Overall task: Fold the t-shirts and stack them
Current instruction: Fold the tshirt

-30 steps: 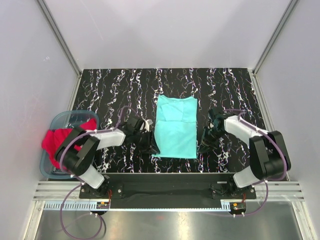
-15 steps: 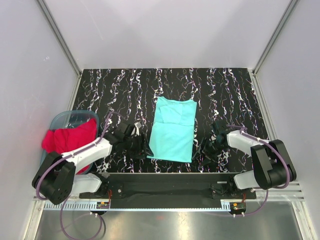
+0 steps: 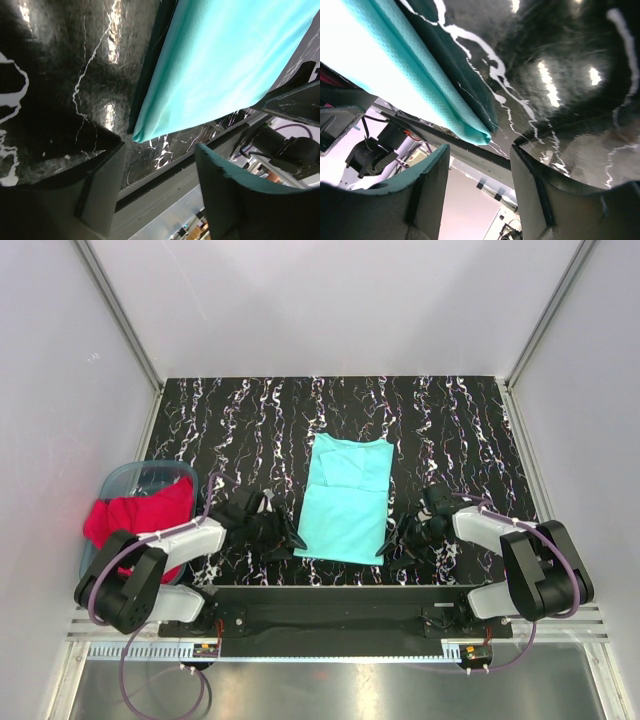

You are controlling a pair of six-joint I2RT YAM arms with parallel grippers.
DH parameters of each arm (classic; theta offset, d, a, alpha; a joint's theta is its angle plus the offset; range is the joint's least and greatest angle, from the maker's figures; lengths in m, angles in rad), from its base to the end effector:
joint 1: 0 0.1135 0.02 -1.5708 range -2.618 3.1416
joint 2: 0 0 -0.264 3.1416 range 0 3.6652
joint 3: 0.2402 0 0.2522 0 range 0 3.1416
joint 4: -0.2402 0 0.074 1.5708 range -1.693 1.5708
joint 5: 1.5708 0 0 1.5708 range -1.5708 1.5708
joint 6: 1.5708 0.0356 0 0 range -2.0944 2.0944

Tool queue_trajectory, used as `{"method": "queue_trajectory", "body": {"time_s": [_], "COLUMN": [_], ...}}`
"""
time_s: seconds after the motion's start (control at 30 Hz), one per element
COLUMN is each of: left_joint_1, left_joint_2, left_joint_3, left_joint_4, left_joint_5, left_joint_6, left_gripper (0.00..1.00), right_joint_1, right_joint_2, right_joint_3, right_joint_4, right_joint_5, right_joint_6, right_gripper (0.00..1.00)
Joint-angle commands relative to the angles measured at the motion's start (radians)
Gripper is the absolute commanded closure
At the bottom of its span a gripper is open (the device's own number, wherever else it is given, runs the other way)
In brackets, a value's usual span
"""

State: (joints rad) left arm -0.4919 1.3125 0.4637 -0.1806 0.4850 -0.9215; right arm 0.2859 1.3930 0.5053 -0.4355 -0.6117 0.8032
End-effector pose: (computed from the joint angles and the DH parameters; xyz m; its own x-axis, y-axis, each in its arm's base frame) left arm 0.1807 -0.1156 0.1341 -0.9582 -0.2860 0.0066 -0.2210 0.7253 -0.6520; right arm 0.1859 0.0759 0.1212 -0.9092 0.3468 0.2304 0.4152 0.7146 0.5630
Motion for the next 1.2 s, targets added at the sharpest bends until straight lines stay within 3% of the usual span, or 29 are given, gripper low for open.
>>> {"method": "queue_trajectory", "body": {"time_s": [0.0,0.5,0.77,0.83,0.87,0.97,1.17], "left_joint_1": [0.004,0.004,0.004,0.004,0.004,0.004,0.003], "left_joint_2": [0.057,0.151,0.174,0.172,0.166,0.122,0.096], "left_joint_3": [-0.031,-0.033,-0.028,-0.023,-0.020,-0.028,-0.037], "left_joint_4": [0.026,-0.013,-0.016,-0.028,-0.037,-0.066,-0.088], "left_joint_5": [-0.062,-0.106,-0.121,-0.121,-0.120,-0.132,-0.135], "left_joint_6": [-0.013,-0.016,-0.002,0.003,0.004,0.000,-0.014], "left_gripper": [0.40,0.44,0.58,0.50,0.40,0.37,0.41], "right_joint_1": [0.028,0.076,0.078,0.076,0.078,0.078,0.075], "right_joint_2": [0.021,-0.009,0.037,0.017,0.012,-0.011,-0.052], "right_joint_3": [0.009,-0.039,-0.017,-0.016,-0.014,-0.011,-0.008], "right_joint_4": [0.046,0.099,0.106,0.084,0.075,0.047,-0.003], "right_joint_5": [0.073,0.194,0.230,0.239,0.245,0.254,0.289], "right_joint_6": [0.016,0.114,0.113,0.113,0.113,0.114,0.113], "right_gripper": [0.41,0.43,0.48,0.48,0.48,0.49,0.50]}}
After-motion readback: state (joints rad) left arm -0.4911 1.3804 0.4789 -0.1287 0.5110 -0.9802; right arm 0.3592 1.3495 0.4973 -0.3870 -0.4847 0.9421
